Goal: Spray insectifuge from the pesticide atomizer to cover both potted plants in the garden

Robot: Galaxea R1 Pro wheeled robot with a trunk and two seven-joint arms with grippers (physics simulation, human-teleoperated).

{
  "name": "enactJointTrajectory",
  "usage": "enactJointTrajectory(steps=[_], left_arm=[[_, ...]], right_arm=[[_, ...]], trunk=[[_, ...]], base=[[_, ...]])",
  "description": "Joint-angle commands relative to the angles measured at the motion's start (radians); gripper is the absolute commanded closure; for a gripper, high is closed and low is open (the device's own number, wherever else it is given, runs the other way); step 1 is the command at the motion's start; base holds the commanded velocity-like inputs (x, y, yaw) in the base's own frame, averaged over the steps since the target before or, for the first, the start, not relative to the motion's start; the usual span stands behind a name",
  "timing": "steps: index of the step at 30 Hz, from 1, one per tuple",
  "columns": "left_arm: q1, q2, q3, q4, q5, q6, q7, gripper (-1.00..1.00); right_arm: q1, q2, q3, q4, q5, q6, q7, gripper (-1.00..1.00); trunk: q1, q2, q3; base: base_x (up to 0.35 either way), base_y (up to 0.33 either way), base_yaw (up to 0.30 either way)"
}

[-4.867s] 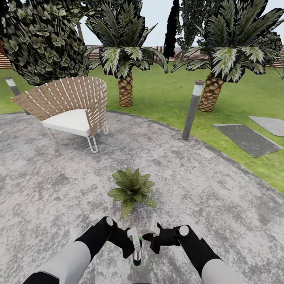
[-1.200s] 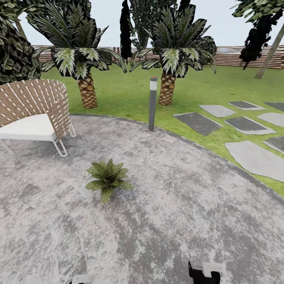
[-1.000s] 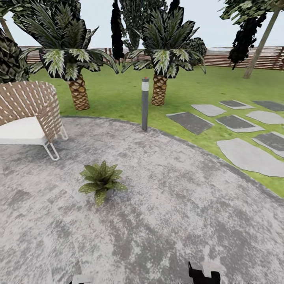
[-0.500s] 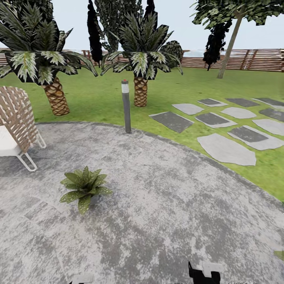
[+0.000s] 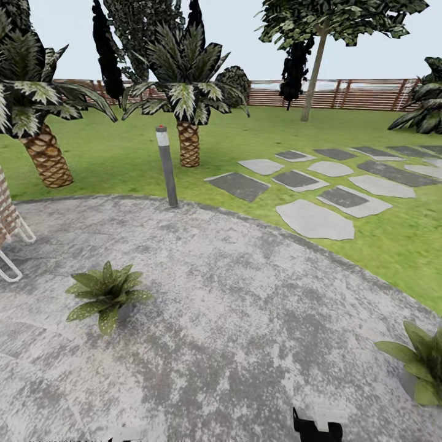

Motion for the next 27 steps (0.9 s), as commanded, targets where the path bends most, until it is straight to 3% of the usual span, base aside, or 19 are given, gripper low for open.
enactJointTrajectory(steps=[1, 8, 27], left_arm=[[0.000, 0.001, -0.009, 0.000, 0.007, -0.003, 0.005, 1.00], [0.000, 0.001, -0.009, 0.000, 0.007, -0.003, 0.005, 1.00], [0.000, 0.001, -0.009, 0.000, 0.007, -0.003, 0.005, 1.00]], right_arm=[[-0.001, 0.000, -0.005, 0.001, 0.011, -0.003, -0.005, -1.00], [-0.001, 0.000, -0.005, 0.002, 0.011, -0.003, -0.004, -1.00], [-0.001, 0.002, -0.005, 0.001, 0.011, -0.003, -0.004, -1.00]], trunk=[[-0.001, 0.000, 0.000], [-0.001, 0.000, 0.003], [-0.001, 0.000, 0.011]], base=[[-0.336, 0.054, -0.292], [-0.269, 0.136, -0.292], [-0.005, 0.003, -0.292]])
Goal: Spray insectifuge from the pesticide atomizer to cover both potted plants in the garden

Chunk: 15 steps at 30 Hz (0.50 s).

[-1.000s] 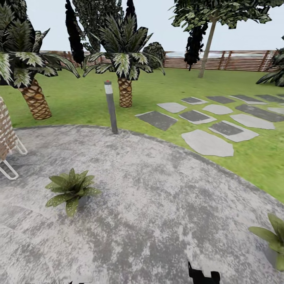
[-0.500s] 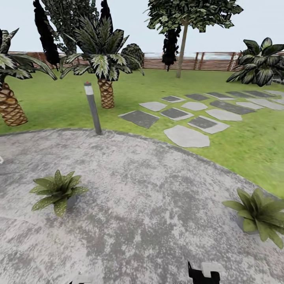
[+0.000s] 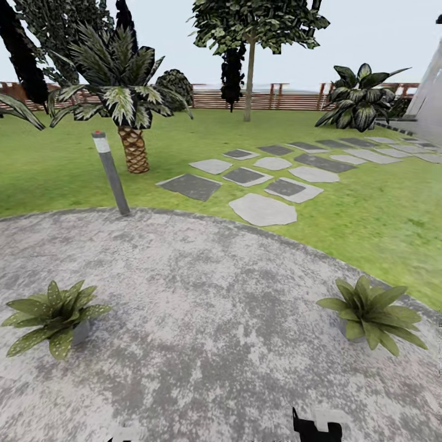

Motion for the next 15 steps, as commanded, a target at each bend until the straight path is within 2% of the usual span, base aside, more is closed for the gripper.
enactJointTrajectory(steps=[1, 15], left_arm=[[0.000, 0.001, -0.009, 0.000, 0.007, -0.003, 0.005, 1.00], [0.000, 0.001, -0.009, 0.000, 0.007, -0.003, 0.005, 1.00]], right_arm=[[-0.001, 0.000, -0.005, 0.001, 0.011, -0.003, -0.005, -1.00], [-0.001, 0.000, -0.005, 0.002, 0.011, -0.003, -0.005, -1.00]], trunk=[[0.000, 0.000, 0.000], [0.000, 0.000, 0.006]], base=[[0.000, 0.000, -0.292], [0.000, 0.000, -0.292]])
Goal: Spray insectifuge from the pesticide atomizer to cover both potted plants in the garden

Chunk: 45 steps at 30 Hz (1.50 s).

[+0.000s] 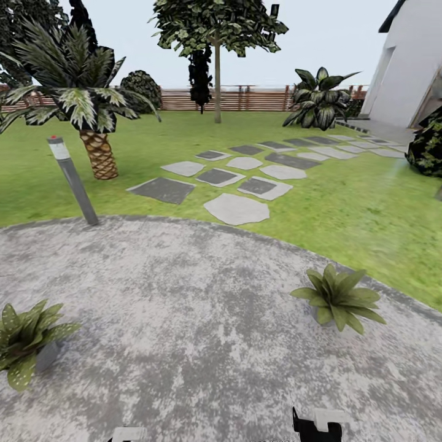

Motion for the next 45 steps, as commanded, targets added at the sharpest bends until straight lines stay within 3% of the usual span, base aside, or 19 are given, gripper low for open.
enactJointTrajectory(steps=[1, 45], left_arm=[[0.000, 0.001, -0.009, 0.000, 0.008, -0.003, 0.005, 1.00], [0.000, 0.001, -0.009, 0.000, 0.007, -0.003, 0.005, 1.00]], right_arm=[[-0.001, 0.000, -0.005, 0.001, 0.011, -0.003, -0.005, -1.00], [-0.001, 0.000, -0.005, 0.002, 0.011, -0.003, -0.005, -1.00]], trunk=[[0.000, 0.000, 0.000], [0.000, 0.000, 0.018]], base=[[0.000, 0.000, -0.292], [0.000, 0.000, -0.292]])
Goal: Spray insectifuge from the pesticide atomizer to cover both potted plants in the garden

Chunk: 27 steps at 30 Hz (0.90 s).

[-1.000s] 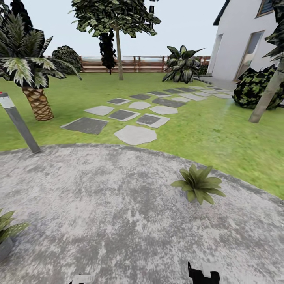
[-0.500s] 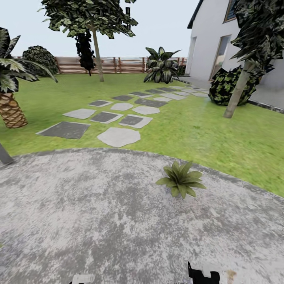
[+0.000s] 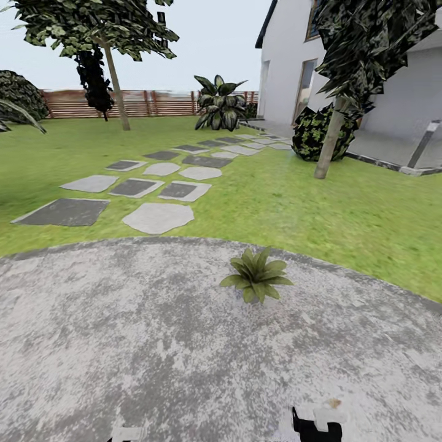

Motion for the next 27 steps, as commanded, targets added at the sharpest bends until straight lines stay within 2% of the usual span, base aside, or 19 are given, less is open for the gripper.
enactJointTrajectory(steps=[1, 27], left_arm=[[0.000, 0.000, -0.009, 0.000, 0.007, -0.003, 0.005, 1.00], [0.000, 0.000, -0.009, 0.000, 0.007, -0.003, 0.005, 1.00]], right_arm=[[-0.001, 0.000, -0.005, 0.001, 0.011, -0.003, -0.005, -1.00], [-0.001, 0.000, -0.005, 0.002, 0.011, -0.003, -0.005, -1.00]], trunk=[[0.000, 0.000, 0.000], [0.000, 0.000, 0.004]], base=[[0.000, 0.000, -0.292], [0.000, 0.000, -0.294]])
